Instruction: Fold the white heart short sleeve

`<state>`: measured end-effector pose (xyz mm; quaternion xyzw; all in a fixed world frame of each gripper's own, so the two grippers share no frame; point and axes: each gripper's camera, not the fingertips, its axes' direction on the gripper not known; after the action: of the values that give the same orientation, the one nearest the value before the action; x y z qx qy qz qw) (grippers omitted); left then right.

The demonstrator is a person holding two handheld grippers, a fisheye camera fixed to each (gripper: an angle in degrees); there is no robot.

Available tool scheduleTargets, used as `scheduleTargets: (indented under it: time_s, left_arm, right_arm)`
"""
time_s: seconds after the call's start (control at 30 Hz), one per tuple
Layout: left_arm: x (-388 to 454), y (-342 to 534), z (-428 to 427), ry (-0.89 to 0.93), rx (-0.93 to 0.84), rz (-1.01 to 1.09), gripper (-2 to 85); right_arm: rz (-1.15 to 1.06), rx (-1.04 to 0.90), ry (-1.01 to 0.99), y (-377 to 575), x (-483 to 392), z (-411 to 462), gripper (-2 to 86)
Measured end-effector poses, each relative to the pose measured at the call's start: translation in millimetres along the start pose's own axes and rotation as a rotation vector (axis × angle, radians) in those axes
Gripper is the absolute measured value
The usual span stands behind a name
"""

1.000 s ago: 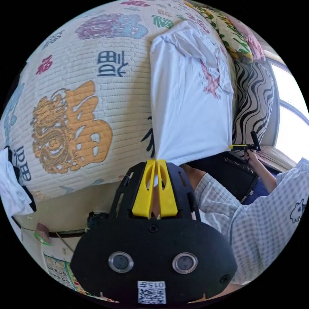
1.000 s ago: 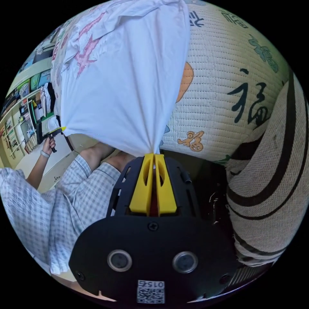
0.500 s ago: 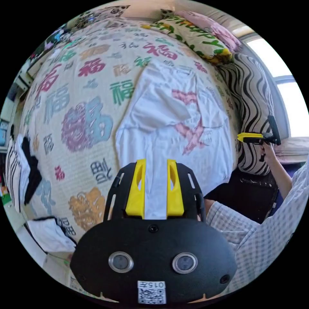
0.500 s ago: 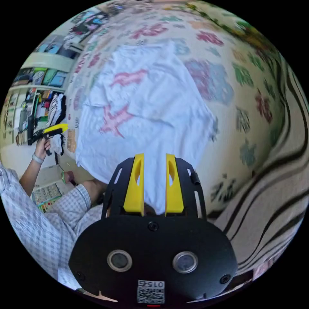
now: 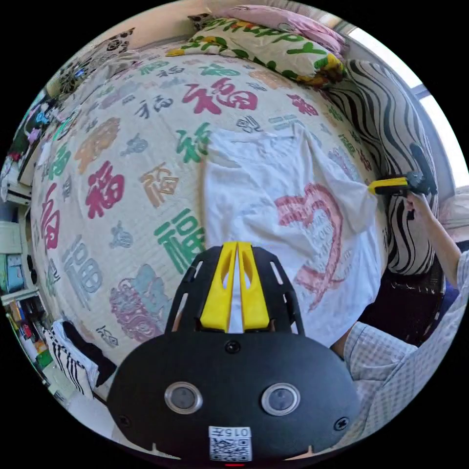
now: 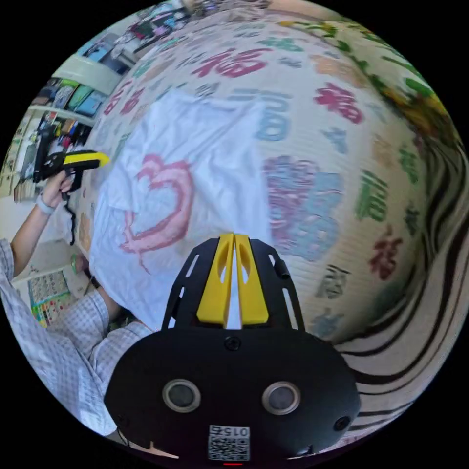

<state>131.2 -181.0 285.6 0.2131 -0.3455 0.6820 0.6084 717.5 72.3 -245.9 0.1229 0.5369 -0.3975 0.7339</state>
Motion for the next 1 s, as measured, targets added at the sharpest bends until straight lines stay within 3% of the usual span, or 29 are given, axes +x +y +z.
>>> scheduleTargets:
  time_s: [0.13, 0.2, 0.33, 0.4, 0.53, 0.63, 0.7, 0.9, 1.0]
  left_arm:
    - [-127.6, 2.3, -45.0, -0.063, 0.052, -0.246, 0.0]
    - [-149.0, 4.1, -51.3, 0.031, 0.091, -0.311, 1.0]
    - [-66.9, -6.2, -34.2, 0.218, 0.053, -0.087, 8.9]
    - [-15.0, -7.9, -14.5, 0.285, -0.001, 0.018, 10.6]
    - [67.2, -8.4, 32.2, 0.187, -0.094, 0.173, 9.8]
    - [66.4, -7.1, 26.1, 0.040, -0.037, 0.167, 2.5]
    - [42.8, -9.4, 6.0, 0.132, -0.023, 0.162, 1.3]
    - [-136.3, -3.1, -99.5, 0.091, 0.188, -0.200, 0.3]
    - [-225.6, 26.7, -120.5, 0.056, 0.265, -0.524, 3.9]
  right_arm:
    - [0.264, 0.030, 0.232, 11.2, 92.0, -40.5, -0.4]
    - [0.343, 0.015, 0.215, 11.1, 117.8, -36.9, -0.4]
    - [0.525, -0.025, 0.321, 7.2, 133.9, -18.2, 0.2]
    - [0.535, 0.008, 0.280, 6.4, 123.9, -17.1, 1.2]
    - [0.422, 0.122, 0.150, -2.1, 77.5, -24.8, 5.2]
    - [0.381, 0.117, 0.115, -15.7, 55.4, -22.6, 5.4]
    - [0.331, 0.155, 0.039, -24.9, 42.7, -26.8, 4.8]
    - [0.029, 0.218, -0.152, -80.1, -35.4, -25.6, 4.6]
    - [-0.079, 0.249, -0.264, -115.2, -76.7, -14.3, 5.1]
